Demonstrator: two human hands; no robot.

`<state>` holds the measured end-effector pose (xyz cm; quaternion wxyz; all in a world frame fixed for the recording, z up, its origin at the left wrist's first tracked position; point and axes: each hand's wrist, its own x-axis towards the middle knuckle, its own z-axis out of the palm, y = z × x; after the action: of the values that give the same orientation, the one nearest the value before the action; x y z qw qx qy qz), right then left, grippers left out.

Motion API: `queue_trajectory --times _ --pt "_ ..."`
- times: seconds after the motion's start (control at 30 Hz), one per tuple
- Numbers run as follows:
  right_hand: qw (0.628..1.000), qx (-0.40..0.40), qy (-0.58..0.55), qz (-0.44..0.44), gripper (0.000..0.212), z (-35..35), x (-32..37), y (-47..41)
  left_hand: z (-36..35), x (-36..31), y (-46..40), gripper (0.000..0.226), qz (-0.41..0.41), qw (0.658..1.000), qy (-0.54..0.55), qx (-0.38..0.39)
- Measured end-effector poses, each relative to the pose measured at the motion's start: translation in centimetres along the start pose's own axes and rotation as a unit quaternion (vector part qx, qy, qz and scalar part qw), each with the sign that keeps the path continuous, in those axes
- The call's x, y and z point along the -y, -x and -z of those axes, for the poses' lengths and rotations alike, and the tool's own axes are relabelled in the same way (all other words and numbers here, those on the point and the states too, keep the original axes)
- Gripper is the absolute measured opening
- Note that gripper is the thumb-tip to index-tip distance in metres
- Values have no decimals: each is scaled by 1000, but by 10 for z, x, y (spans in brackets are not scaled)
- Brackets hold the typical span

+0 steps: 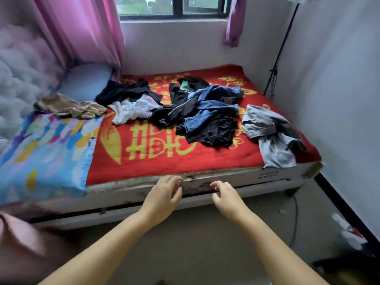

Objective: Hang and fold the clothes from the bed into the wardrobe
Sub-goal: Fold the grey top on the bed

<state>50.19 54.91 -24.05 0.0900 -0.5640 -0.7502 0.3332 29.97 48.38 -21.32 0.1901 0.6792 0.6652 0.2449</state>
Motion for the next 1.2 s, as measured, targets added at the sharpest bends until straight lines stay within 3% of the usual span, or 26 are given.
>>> queue_trajectory --times 0.37,0.6,0.9,1.2 --pt "991 54 23 -120 37 48 -77 -128 -50 35 -175 37 7 995 -20 96" --pt "988 20 19 -154 35 112 -108 -226 -62 21 -317 36 -30 993 -25 110" --pt "976 74 10 -204 37 169 -216 -322 -146 -16 -447 35 -9 988 -16 156" --pt "970 100 94 -199 38 261 -365 -485 -296 -64 -602 33 61 978 8 202"
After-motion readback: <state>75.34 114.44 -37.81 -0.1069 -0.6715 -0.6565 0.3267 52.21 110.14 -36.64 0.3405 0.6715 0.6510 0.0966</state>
